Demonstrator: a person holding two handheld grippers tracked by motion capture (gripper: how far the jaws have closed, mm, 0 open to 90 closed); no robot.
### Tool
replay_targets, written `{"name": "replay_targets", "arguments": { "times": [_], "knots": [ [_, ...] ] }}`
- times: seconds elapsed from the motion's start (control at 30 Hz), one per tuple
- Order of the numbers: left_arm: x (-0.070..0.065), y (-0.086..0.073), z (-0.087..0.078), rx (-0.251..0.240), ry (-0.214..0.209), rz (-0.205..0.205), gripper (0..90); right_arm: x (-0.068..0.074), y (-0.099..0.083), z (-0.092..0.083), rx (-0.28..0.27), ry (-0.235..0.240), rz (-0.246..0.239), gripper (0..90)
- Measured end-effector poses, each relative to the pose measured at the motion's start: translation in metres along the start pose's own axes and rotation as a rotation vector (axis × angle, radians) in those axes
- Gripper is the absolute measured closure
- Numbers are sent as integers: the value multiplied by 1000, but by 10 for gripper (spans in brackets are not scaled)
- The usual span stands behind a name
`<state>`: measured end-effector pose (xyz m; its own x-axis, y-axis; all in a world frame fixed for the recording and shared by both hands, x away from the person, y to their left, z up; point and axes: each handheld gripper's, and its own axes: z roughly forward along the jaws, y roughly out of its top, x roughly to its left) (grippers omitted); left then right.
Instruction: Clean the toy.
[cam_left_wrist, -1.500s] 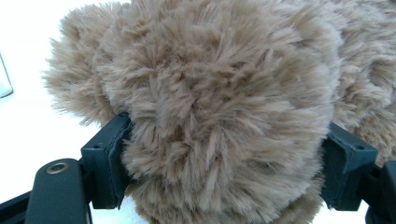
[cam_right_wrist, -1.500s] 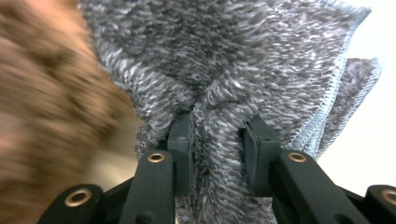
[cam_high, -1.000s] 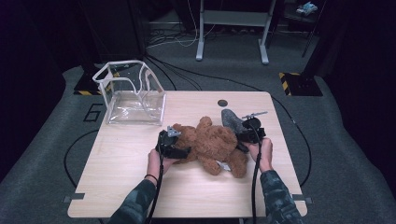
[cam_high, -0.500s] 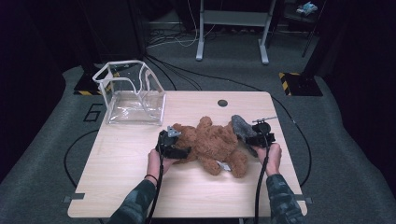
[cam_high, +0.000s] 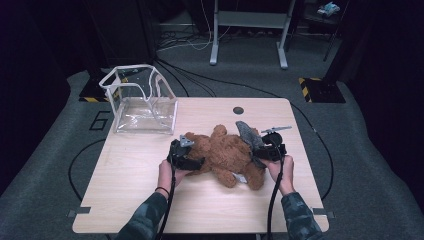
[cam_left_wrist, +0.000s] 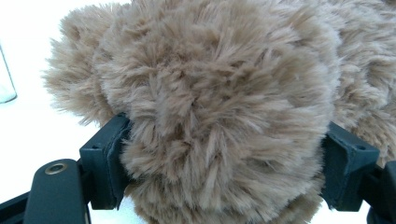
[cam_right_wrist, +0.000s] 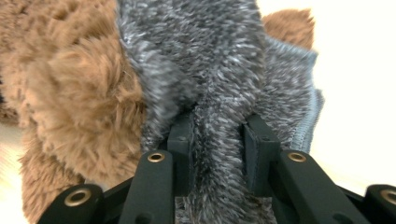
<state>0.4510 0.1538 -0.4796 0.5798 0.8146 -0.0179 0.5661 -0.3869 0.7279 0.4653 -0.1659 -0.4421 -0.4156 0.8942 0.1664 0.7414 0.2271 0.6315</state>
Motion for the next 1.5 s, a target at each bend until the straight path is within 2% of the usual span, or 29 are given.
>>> {"name": "replay_targets", "arguments": {
  "times": [0.07,0.17,0.23,0.27,0.3,0.43,0.5,0.6,0.7,0.77,0.9,0.97,1.07,1.17,1.2,1.27,1.37,1.43,1.5],
  "knots": [
    [0,0,0,-1,2,-1,189,-1,-1,2,5,-5,0,686],
    [-1,1,0,10,6,7,187,-6,-9,18,91,-52,-17,688],
    [-1,1,0,9,8,8,187,-7,-12,23,103,-57,-24,688],
    [-1,1,0,10,9,11,187,-6,-16,27,113,-86,-52,687],
    [-1,1,0,9,7,11,187,-6,-16,28,120,-109,-65,687],
    [-1,1,-1,13,1,12,187,-10,-15,22,129,-134,-71,684],
    [0,1,-1,13,0,12,187,-12,-13,12,108,-132,-63,683],
    [0,1,-1,13,-1,10,187,-8,-9,-9,50,-101,-48,682],
    [0,0,-1,12,-1,10,187,1,-3,-25,8,-61,-55,681],
    [0,0,-1,12,-1,10,187,6,0,-29,6,-35,-73,680],
    [0,0,-1,14,-1,10,187,17,-1,-18,29,-44,-89,682],
    [-1,0,0,12,0,12,188,17,-4,-11,41,-35,-77,682],
    [-2,0,0,2,2,5,190,13,-7,-5,50,-26,-56,683],
    [-1,0,0,8,0,9,192,9,-11,4,102,-75,-67,684],
    [-1,0,0,8,0,9,192,6,-14,10,123,-81,-78,684],
    [-2,0,0,0,0,3,192,-1,-19,19,133,-80,-68,684],
    [-3,0,1,2,2,1,192,-3,-18,19,140,-94,-67,682],
    [-3,1,0,11,2,11,192,-3,-16,16,149,-129,-100,680],
    [-3,0,0,12,1,11,193,-6,-14,9,137,-136,-89,679]
  ]
}}
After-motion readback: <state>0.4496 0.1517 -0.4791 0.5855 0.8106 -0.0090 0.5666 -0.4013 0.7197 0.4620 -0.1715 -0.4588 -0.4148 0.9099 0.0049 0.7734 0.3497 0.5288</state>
